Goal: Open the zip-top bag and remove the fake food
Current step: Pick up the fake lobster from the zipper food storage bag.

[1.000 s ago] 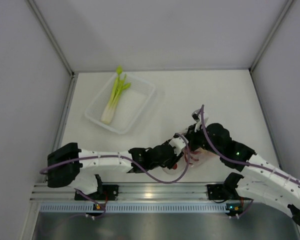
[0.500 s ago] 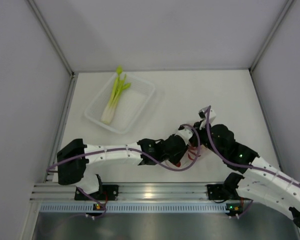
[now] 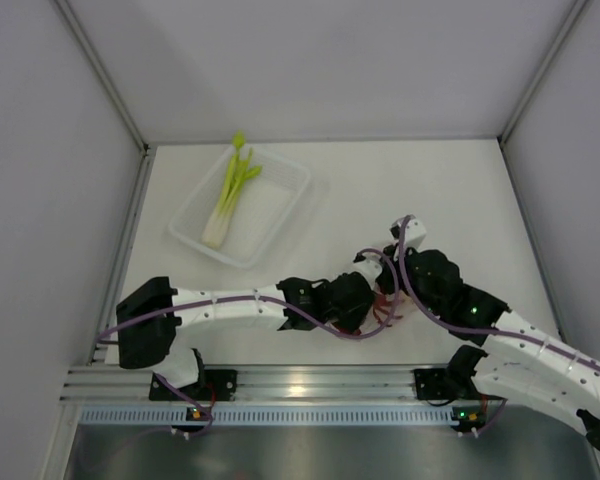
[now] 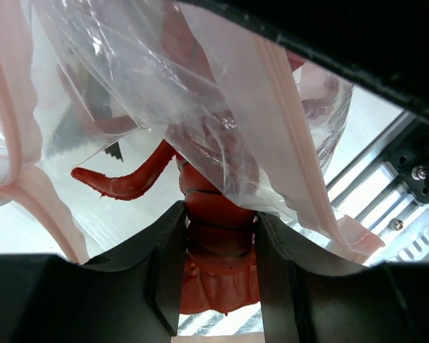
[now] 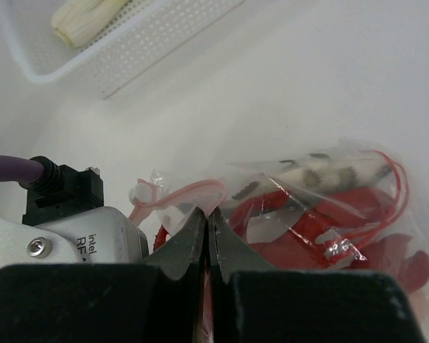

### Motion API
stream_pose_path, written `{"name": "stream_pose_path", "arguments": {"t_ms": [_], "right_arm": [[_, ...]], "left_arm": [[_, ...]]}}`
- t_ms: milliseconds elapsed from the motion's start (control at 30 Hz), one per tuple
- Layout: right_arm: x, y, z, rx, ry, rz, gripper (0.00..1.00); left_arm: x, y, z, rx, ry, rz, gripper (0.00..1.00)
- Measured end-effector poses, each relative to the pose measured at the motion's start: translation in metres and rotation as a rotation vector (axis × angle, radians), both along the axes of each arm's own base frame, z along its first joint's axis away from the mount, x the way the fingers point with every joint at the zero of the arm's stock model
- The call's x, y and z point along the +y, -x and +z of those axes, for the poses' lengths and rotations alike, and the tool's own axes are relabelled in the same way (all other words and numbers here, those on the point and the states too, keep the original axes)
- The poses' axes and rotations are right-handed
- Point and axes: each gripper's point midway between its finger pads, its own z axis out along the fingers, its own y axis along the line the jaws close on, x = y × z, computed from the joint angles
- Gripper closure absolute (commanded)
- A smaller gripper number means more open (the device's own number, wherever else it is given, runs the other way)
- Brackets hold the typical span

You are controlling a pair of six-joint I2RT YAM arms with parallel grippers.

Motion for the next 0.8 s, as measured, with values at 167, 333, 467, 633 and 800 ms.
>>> {"name": "stream_pose_path", "arguments": {"t_ms": [167,333,467,633,800], "right_arm": [[-0.008,0.003,-0.012,0.002,0.076,-0.011,1.00],[-0.008,0.006,-0.020,0.018,0.109,-0.002,1.00],[-0.002,0.009,-0.026,0.035,0.120,0.032,1.00],[0.005,0.012,-0.028,0.038,0.110,0.074,1.00],[0.009,0.011,-0.028,0.024,0.093,0.087,1.00]], "left_arm": [[0.000,0.013,-0.009,0.062,0.006,-0.044,1.00],[0.002,0.017,-0.019,0.078,0.010,-0.055,1.00],[0.009,0.016,-0.022,0.076,-0.010,-0.037,1.00],[0.020,0.013,-0.024,0.068,-0.053,0.002,1.00],[0.031,0.007,-0.022,0.062,-0.099,0.035,1.00]]}}
